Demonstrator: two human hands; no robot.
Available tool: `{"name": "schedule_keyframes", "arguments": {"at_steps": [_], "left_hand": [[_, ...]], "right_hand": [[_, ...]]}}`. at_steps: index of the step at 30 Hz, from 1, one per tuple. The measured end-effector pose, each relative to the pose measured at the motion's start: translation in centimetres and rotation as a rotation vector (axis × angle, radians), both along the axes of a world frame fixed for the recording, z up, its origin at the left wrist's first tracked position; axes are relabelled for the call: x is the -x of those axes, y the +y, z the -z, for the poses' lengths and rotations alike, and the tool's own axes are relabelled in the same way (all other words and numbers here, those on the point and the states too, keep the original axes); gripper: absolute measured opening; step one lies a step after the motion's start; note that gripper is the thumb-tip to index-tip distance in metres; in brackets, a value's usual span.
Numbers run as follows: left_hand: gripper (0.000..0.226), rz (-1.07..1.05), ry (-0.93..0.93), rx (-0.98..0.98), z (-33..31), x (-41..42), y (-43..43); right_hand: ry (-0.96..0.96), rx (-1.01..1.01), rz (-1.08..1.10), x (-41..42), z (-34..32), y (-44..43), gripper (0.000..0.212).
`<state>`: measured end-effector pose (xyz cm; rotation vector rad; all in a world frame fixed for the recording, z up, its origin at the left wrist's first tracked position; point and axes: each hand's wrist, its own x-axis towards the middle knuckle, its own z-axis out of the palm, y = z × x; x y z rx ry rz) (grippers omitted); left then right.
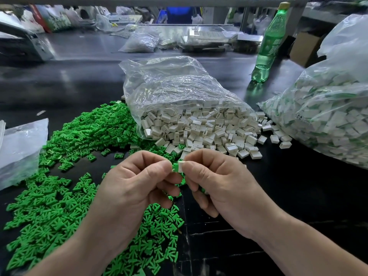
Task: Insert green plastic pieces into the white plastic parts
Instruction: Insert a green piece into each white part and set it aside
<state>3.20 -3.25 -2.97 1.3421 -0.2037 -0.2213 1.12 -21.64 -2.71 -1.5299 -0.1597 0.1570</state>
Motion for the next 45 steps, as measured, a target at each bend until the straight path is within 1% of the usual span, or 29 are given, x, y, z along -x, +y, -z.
{"name": "schedule_keyframes", "arguments": {"at_steps": [3,6,9,11,15,18,21,24,28,32,35,36,37,38,39,40,41,42,45], "left_hand": [[0.02,0.002,-0.011,0.002,0.2,0.3,-0.2],[0.022,-0.002,-0.025,0.0,0.1,0.6,-0.5],[0.009,-0.018,-0.029,0.04,0.1,0.6,-0.7],[0.006,-0.022,-0.033,0.028,0.1,0.6,-0.6],[0.019,-0.023,-0.078,-0.034,0.2,0.7,-0.5],[0.021,-0.012,-0.092,-0.074,0.3,0.5,-0.4],[0.014,0.036,-0.054,-0.106,0.2,0.3,0.0],[0.012,0.098,0.001,-0.125,-0.3,0.2,0.2],[0.014,0.179,0.046,-0.11,-0.3,0.3,0.3],[0.027,0.182,0.025,-0.043,-0.3,0.2,0.2],[0.056,0.054,-0.092,-0.178,0.0,-0.2,0.2],[0.064,0.01,-0.102,-0.168,0.2,-0.3,0.1],[0.069,0.005,-0.058,-0.084,0.2,-0.2,-0.1],[0.074,0.047,0.026,0.027,0.1,0.1,-0.4],[0.078,0.117,0.104,0.106,-0.1,0.4,-0.7],[0.082,0.193,0.154,0.137,-0.2,0.8,-0.9],[0.084,0.238,0.17,0.131,-0.1,1.1,-1.1],[0.082,0.238,0.16,0.124,0.1,1.4,-1.1],[0.075,0.107,0.106,0.124,0.3,1.7,-1.4]], "right_hand": [[-0.016,0.062,0.016,0.1,0.0,0.1,0.014],[-0.014,0.059,0.009,0.2,0.1,0.2,0.015],[-0.012,0.004,-0.009,0.3,0.0,0.2,0.016],[-0.013,0.004,-0.015,0.3,0.0,0.2,0.016],[-0.042,0.022,-0.019,0.3,0.2,0.3,0.015],[-0.066,0.071,-0.021,0.4,0.0,0.3,0.016],[-0.012,0.115,-0.053,0.3,-0.3,0.0,0.017],[0.036,0.146,-0.095,0.3,-0.6,-0.3,0.019],[0.032,0.182,-0.141,0.4,-1.0,-0.4,0.019],[0.039,0.11,-0.121,0.7,-1.1,-0.1,0.02],[0.091,0.078,-0.169,0.9,-1.2,0.3,0.02],[0.096,0.103,-0.188,1.1,-1.2,0.5,0.02],[0.095,0.139,-0.213,1.3,-1.3,0.9,0.02],[0.093,0.163,-0.24,1.6,-1.3,1.3,0.019],[0.092,0.172,-0.263,2.0,-1.3,1.8,0.019],[0.088,0.18,-0.28,2.3,-1.3,2.2,0.018],[0.077,0.191,-0.286,2.5,-1.3,2.6,0.018],[0.062,0.198,-0.282,2.7,-1.4,2.9,0.019],[0.028,0.177,-0.244,2.9,-1.5,3.4,0.02]]}}
